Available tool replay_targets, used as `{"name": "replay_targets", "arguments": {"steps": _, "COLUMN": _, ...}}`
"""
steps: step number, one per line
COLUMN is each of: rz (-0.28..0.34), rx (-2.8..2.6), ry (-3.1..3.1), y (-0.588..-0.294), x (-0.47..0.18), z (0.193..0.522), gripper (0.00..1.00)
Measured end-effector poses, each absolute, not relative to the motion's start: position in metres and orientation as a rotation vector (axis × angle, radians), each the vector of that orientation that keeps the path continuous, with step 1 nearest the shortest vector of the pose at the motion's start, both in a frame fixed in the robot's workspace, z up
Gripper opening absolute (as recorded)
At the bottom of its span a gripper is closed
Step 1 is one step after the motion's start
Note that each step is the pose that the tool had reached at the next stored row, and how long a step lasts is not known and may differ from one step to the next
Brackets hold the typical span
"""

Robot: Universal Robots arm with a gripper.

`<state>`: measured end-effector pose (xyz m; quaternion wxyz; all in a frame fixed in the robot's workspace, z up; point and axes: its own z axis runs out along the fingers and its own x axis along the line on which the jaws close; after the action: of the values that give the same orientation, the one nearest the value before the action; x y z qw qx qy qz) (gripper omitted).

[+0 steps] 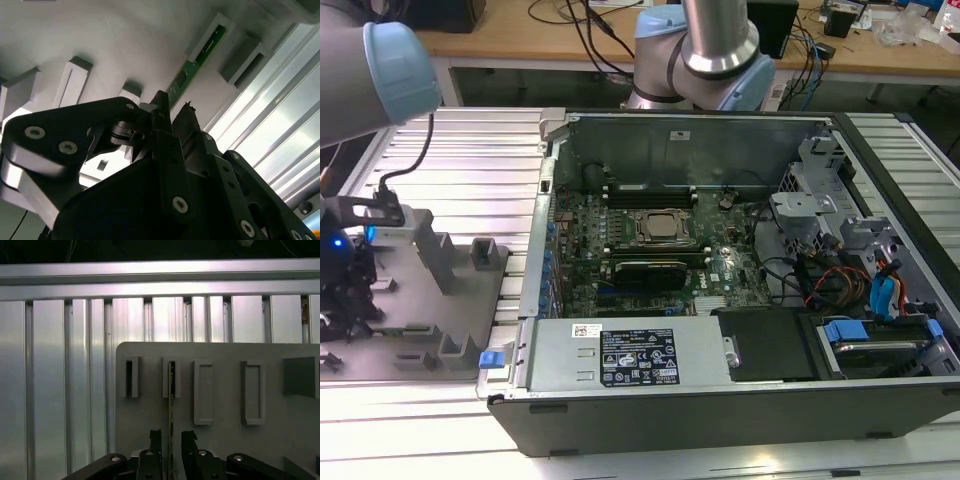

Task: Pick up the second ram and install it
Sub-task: 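Pick up the second ram and move it above second insertion slot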

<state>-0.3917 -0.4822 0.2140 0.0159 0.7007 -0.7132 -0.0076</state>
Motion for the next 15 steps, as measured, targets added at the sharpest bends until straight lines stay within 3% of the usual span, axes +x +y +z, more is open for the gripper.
{"name": "replay_targets", "arguments": {"steps": 15, "rz": -0.060, "rx": 2.213, "ry": -2.215, "y": -0.490, "x": -0.383, "z": 0.203, "gripper": 0.30}}
